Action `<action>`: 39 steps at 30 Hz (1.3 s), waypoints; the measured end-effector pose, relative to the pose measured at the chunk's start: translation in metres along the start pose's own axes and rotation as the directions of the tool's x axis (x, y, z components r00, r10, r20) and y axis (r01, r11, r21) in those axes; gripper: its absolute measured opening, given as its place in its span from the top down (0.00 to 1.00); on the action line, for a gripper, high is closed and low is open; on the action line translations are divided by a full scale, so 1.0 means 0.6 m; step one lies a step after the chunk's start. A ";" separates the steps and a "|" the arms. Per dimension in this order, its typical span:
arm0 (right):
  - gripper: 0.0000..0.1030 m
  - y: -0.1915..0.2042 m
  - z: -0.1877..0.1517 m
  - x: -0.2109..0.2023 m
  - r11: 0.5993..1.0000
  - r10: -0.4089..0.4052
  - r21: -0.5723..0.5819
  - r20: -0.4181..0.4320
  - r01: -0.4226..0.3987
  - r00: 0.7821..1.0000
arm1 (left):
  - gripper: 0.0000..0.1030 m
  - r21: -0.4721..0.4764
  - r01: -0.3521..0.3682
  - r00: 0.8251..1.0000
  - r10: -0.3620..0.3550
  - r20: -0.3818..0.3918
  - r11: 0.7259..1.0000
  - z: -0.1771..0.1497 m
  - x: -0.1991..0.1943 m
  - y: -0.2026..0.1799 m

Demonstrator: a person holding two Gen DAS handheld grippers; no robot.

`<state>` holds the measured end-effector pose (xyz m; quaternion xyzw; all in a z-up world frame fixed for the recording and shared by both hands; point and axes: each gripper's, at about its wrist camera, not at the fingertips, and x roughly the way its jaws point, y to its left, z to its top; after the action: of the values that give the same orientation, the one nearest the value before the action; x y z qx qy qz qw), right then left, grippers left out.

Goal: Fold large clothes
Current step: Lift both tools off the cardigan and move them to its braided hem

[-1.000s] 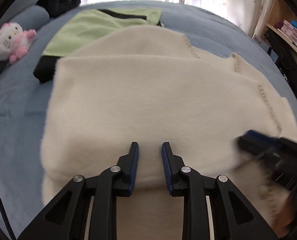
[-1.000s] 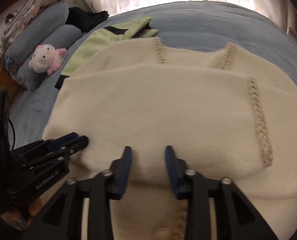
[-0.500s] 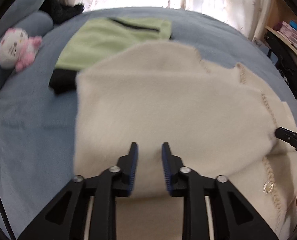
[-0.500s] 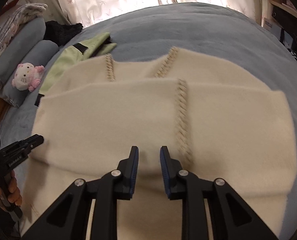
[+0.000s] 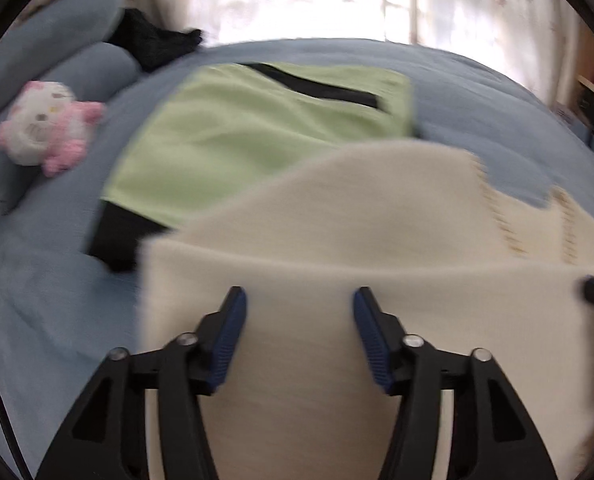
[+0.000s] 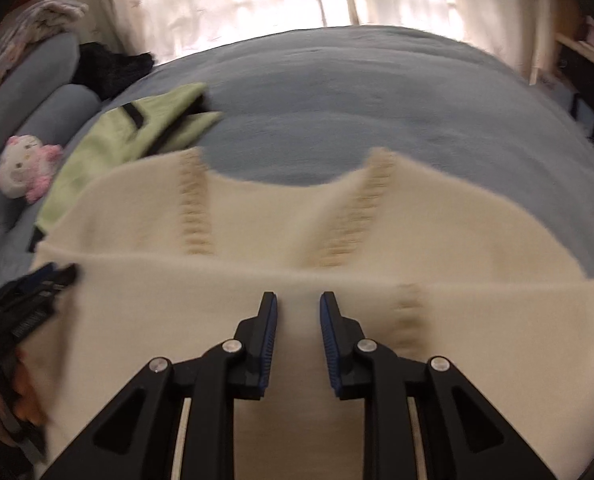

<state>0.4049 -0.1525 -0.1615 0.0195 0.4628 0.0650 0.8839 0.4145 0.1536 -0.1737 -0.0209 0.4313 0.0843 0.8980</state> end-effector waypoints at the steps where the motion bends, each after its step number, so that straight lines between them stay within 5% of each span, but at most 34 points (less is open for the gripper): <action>1: 0.85 -0.030 -0.002 -0.002 0.999 0.014 0.029 0.003 -0.014 1.000 | 0.44 -0.032 0.005 1.000 -0.005 -0.002 0.999 0.002 0.006 0.024; 4: 1.00 -0.097 -0.013 -0.015 0.992 0.090 0.092 -0.001 -0.089 0.996 | 0.45 -0.100 0.077 0.997 -0.079 -0.010 0.992 0.003 0.012 0.071; 7: 0.81 -0.133 -0.029 -0.036 0.991 -0.089 0.098 0.001 0.089 0.996 | 0.46 -0.066 0.041 0.999 -0.041 -0.006 0.997 0.004 0.009 0.069; 17: 0.80 -0.181 -0.073 -0.096 0.977 -0.037 0.209 -0.025 0.042 0.999 | 0.45 -0.055 0.000 0.999 -0.003 -0.046 0.998 -0.002 -0.039 0.067; 26: 0.80 -0.150 -0.108 -0.218 0.978 0.020 0.209 0.017 -0.023 1.000 | 0.45 -0.027 0.011 1.000 -0.011 -0.003 1.000 -0.021 -0.187 0.063; 32: 0.57 -0.140 -0.133 -0.331 0.981 -0.001 0.195 0.073 -0.014 0.997 | 0.38 0.014 0.006 0.998 -0.007 0.058 1.000 -0.051 -0.308 0.070; 39: 0.56 -0.120 -0.184 -0.450 0.989 -0.002 0.146 0.134 -0.017 0.991 | 0.36 0.032 0.001 0.994 -0.004 0.113 0.999 -0.103 -0.438 0.094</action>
<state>0.1691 -0.2625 -0.0114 0.0906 0.4061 0.0326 0.9088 0.1960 0.1675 -0.0058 -0.0024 0.3810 0.0774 0.9213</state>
